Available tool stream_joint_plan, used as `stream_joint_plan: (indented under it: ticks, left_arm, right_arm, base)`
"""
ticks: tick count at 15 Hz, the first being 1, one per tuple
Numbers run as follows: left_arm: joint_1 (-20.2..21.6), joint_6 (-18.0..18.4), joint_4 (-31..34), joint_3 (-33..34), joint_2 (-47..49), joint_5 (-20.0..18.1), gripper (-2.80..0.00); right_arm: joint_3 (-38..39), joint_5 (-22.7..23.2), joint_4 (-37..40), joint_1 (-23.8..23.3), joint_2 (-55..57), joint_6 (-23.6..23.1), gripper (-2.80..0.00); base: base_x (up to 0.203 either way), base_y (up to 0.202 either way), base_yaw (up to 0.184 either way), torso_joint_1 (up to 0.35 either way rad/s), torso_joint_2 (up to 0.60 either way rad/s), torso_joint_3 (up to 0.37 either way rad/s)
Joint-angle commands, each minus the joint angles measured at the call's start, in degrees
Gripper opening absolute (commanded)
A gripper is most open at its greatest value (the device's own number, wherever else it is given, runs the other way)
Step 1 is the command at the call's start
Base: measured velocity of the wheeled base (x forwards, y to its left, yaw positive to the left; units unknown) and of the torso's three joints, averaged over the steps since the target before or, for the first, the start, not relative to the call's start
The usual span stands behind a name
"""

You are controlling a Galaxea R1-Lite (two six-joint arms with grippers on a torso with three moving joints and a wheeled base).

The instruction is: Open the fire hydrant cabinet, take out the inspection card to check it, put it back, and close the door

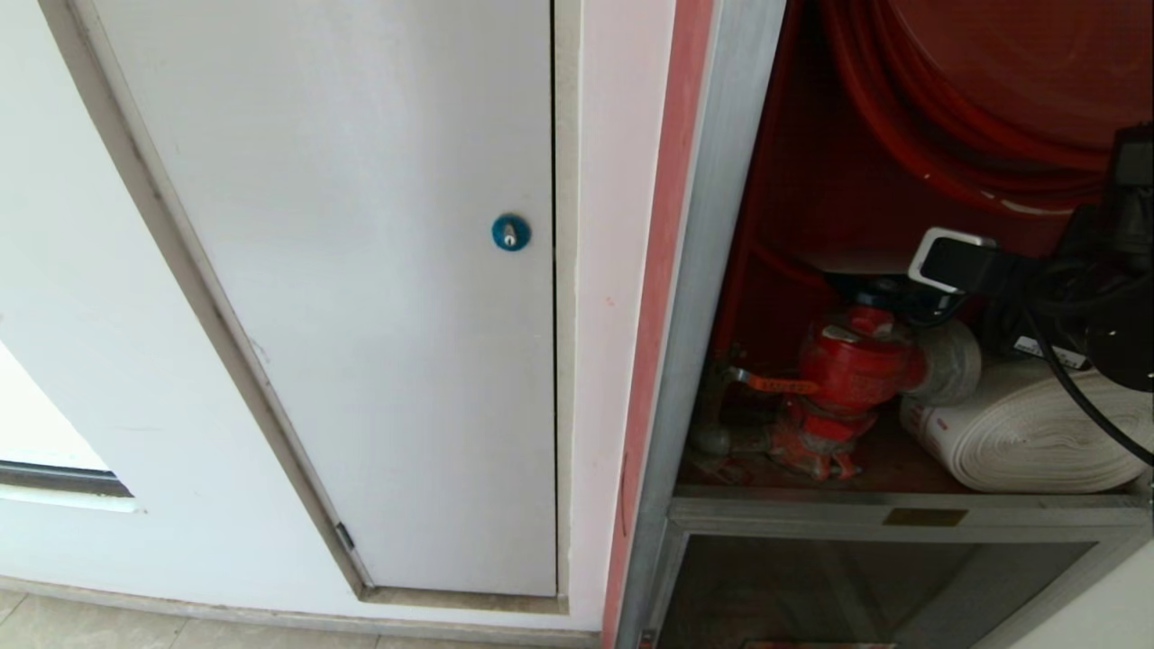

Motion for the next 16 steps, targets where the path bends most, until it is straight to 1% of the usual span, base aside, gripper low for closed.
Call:
stream_joint_plan:
  ticks: [1, 5, 11, 16]
  left_arm:
    - [0.00, 0.01, 0.00, -0.02, 0.07, -0.02, -2.80]
    - [0.00, 0.01, 0.00, -0.02, 0.07, 0.01, -2.80]
    - [0.00, 0.01, 0.00, -0.01, 0.07, -0.02, -2.80]
    - [0.00, 0.01, 0.00, -0.02, 0.07, -0.02, -2.80]
  right_arm:
    - [0.16, -0.23, -1.07, 0.01, 1.01, -0.93, -2.80]
    - [0.05, -0.02, -1.56, -0.72, 1.73, -1.02, -2.80]
    - [-0.10, 1.26, -6.25, -2.10, 4.17, -1.10, -2.80]
    - [0.16, 1.81, -6.35, -2.10, 3.73, -1.03, -2.80]
  base:
    - [0.000, 0.000, 0.000, 0.000, 0.00, 0.000]
    - [0.000, 0.000, 0.000, 0.000, 0.00, 0.000]
    - [0.000, 0.000, 0.000, 0.000, 0.00, 0.000]
    - [0.000, 0.000, 0.000, 0.000, 0.00, 0.000]
